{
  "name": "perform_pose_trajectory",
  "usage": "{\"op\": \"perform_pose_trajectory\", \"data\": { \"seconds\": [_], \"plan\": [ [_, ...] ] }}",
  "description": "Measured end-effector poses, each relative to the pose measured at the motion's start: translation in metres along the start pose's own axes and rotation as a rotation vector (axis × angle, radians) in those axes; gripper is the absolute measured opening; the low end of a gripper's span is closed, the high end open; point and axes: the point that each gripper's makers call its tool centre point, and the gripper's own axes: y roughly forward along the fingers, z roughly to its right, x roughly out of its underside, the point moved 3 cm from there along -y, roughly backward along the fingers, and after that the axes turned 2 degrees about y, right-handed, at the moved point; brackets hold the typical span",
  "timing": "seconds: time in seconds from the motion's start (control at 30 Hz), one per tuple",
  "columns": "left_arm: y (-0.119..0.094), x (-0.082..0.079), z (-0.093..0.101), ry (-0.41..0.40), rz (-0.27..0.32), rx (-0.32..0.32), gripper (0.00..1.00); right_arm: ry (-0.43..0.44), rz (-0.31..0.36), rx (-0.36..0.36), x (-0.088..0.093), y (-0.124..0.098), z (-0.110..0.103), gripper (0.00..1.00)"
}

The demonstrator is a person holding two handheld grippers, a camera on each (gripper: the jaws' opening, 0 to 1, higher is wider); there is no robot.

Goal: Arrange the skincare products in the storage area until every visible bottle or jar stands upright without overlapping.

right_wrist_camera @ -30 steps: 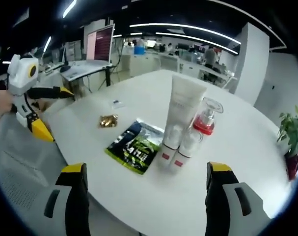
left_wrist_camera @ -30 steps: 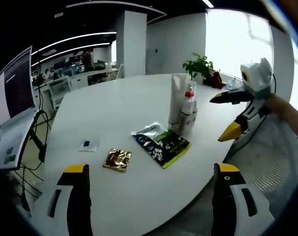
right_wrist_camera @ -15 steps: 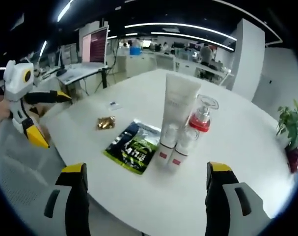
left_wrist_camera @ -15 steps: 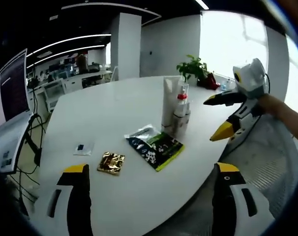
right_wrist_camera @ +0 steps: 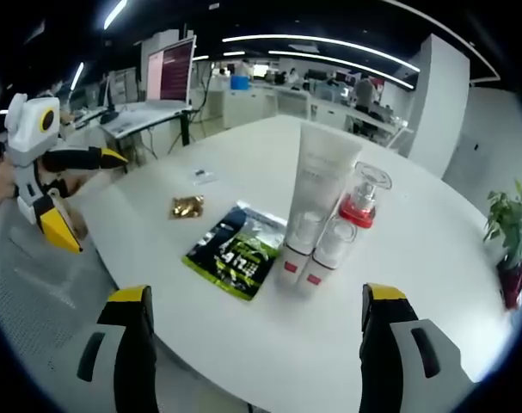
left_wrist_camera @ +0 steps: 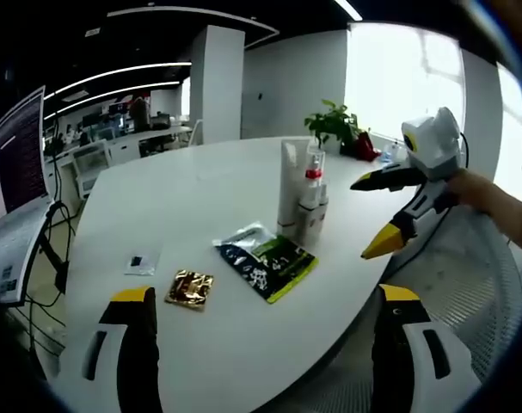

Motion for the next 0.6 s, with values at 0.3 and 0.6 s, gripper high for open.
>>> {"op": "perform_pose_trajectory", "data": {
  "seconds": [0.3, 0.6],
  "plan": [
    [0.0, -0.0004, 0.0013, 0.001, 0.001, 0.005, 0.99, -0.029, -0.017, 0.001, 0.0018, 0.0029, -0.0029, 1.0],
    [-0.0003, -0.0022, 0.0013, 0.002, 0.01, 0.006, 0.99, -0.038, -0.016, 0.001, 0.0018, 0.0023, -0.0035, 1.0]
  ]
}}
